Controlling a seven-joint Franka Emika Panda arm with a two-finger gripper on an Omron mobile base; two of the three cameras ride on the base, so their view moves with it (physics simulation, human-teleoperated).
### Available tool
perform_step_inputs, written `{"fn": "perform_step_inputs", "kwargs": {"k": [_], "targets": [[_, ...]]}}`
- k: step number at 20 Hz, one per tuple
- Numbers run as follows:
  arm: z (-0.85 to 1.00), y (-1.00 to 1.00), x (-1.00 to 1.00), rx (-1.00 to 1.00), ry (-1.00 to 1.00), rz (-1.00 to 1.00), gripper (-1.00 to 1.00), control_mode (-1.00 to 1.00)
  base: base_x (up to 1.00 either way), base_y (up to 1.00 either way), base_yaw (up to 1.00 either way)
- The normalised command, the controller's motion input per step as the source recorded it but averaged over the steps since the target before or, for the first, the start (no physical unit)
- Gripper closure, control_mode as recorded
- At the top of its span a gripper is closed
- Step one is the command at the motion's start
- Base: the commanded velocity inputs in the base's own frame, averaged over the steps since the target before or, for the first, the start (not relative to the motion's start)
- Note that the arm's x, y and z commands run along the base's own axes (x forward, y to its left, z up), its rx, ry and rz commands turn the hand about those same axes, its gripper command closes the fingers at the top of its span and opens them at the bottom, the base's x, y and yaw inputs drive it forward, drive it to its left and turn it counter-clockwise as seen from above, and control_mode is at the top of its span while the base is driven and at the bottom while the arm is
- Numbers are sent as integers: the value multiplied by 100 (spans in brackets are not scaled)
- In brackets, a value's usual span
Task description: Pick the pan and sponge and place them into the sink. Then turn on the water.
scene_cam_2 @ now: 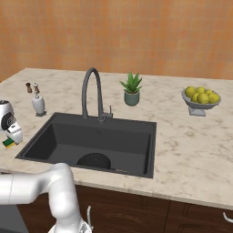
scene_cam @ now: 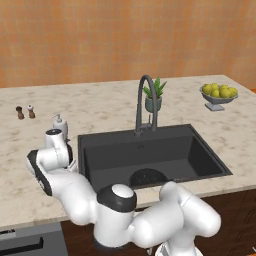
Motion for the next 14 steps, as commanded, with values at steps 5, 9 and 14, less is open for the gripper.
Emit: {"fn": "perform_step_inputs", "kwargs": {"k": [5, 9, 14], "targets": [[-57, 31, 21, -5, 0, 0, -100, -100, 0, 0, 0], [-83, 20, 9, 0, 0, 0, 100, -100, 0, 0, 0], [-51, -1, -9, 0, -4, 0, 100, -100, 0, 0, 0]]}}
